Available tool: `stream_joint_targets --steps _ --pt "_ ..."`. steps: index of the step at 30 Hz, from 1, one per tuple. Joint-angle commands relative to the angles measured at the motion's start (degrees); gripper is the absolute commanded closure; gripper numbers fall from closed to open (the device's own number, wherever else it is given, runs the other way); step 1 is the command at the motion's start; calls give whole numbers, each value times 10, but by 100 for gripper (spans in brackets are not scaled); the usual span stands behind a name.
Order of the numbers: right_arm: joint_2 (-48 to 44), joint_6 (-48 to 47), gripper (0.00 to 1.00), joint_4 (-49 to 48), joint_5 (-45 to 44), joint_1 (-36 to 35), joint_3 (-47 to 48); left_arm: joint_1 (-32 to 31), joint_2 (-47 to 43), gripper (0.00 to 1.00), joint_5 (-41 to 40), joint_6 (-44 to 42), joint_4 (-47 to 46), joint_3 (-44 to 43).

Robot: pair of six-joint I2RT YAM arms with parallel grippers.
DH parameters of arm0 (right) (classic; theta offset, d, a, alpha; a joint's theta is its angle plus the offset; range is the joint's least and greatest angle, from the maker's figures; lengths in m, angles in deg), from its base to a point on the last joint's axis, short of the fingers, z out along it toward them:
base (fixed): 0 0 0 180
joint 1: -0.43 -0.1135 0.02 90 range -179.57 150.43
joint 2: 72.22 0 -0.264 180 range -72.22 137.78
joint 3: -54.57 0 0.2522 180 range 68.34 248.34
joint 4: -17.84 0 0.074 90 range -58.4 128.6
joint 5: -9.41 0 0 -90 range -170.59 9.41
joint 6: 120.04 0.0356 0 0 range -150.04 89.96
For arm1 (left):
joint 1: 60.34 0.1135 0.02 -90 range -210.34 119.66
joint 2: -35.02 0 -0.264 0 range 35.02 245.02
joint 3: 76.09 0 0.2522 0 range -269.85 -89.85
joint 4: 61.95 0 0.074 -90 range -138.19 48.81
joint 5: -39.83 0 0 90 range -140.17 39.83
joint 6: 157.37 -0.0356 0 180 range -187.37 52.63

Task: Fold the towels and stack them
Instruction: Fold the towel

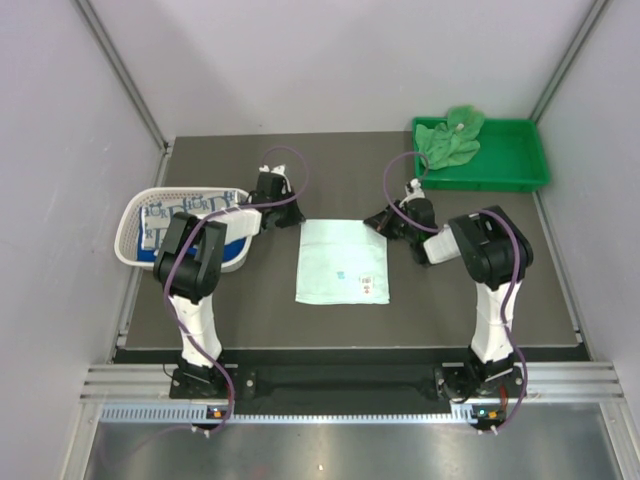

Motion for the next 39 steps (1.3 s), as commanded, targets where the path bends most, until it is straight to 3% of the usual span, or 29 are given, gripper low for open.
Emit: stream_joint_targets --steps 1,10,14,22,30,39 --pt "-31 -34 100 45 9 7 25 2 -5 99 -18 -25 6 -21" --pt "-86 -77 93 117 16 26 59 2 -28 89 -16 -57 19 -36" --pt "-121 -102 89 166 5 38 62 2 -37 72 -17 -70 26 -46" --pt "-175 -156 70 236 -34 42 40 2 -44 47 4 -81 50 -42" --pt "-158 -205 61 271 -52 29 36 0 -25 43 47 -85 75 -55" --pt "-141 -234 61 274 -67 15 27 -3 -9 46 43 -82 81 -48"
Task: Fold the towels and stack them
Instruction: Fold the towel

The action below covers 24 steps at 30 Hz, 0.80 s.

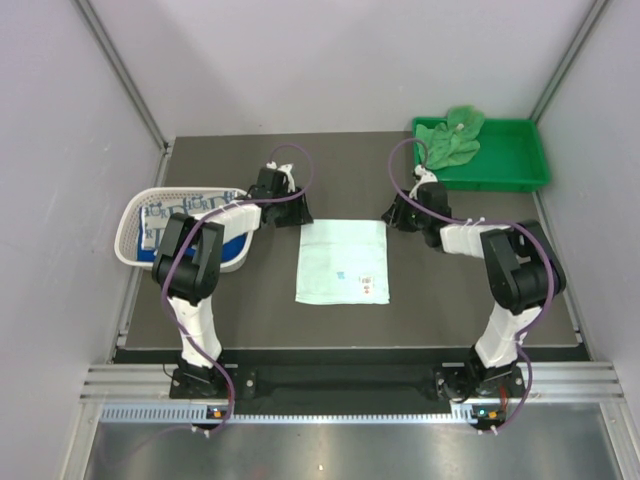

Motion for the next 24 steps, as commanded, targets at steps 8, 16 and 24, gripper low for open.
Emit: stream_joint_targets --steps 8,16,24 --pt "2 -44 60 -2 -32 -24 -12 -2 10 51 -3 -7 4 -14" --pt "22 -65 63 43 -54 -31 20 -2 17 53 -10 -9 12 -19" --pt "41 -85 67 84 -83 -42 58 -5 29 57 -13 -13 16 -26"
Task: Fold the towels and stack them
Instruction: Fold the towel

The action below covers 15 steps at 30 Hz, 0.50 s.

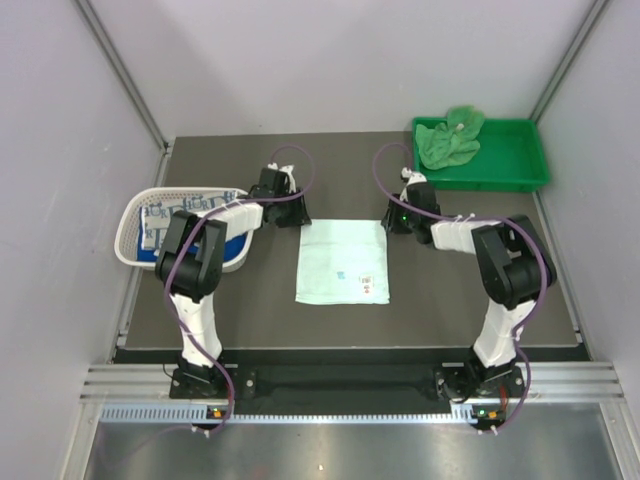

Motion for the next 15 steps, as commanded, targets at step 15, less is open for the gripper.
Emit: stream_joint_targets --steps 15 --pt "30 -38 78 44 -42 -28 48 -11 28 69 -36 -18 19 -25"
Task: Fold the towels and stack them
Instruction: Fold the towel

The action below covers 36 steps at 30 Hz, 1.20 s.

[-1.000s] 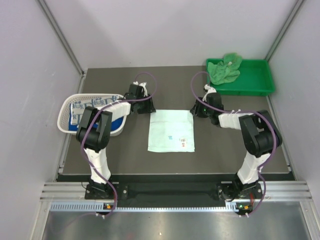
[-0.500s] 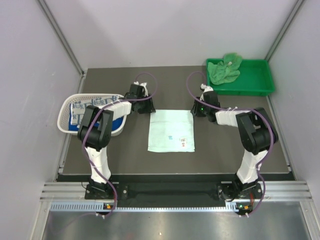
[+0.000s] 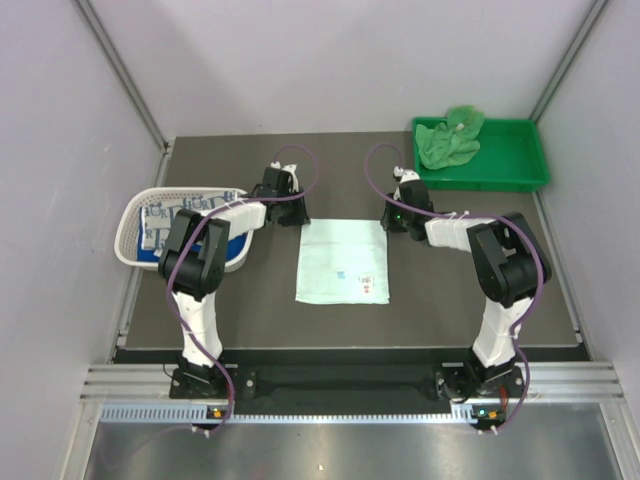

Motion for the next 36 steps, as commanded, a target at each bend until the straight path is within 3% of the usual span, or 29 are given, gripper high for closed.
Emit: stream_joint_targets --steps 1,11,17,27,36 --pt "15 -11 79 7 -8 -8 13 -2 13 71 -20 -13 20 -9" --pt "17 -14 92 10 -6 -8 22 -2 19 83 -23 -14 15 -17" --pt "15 -18 96 15 -4 -7 31 -2 23 100 -6 -10 3 -18" --pt "10 -22 99 -33 -6 7 54 -1 23 100 -32 23 -125 -26" --pt "-56 -24 100 -105 -23 25 25 1 -7 100 -58 31 -205 -15"
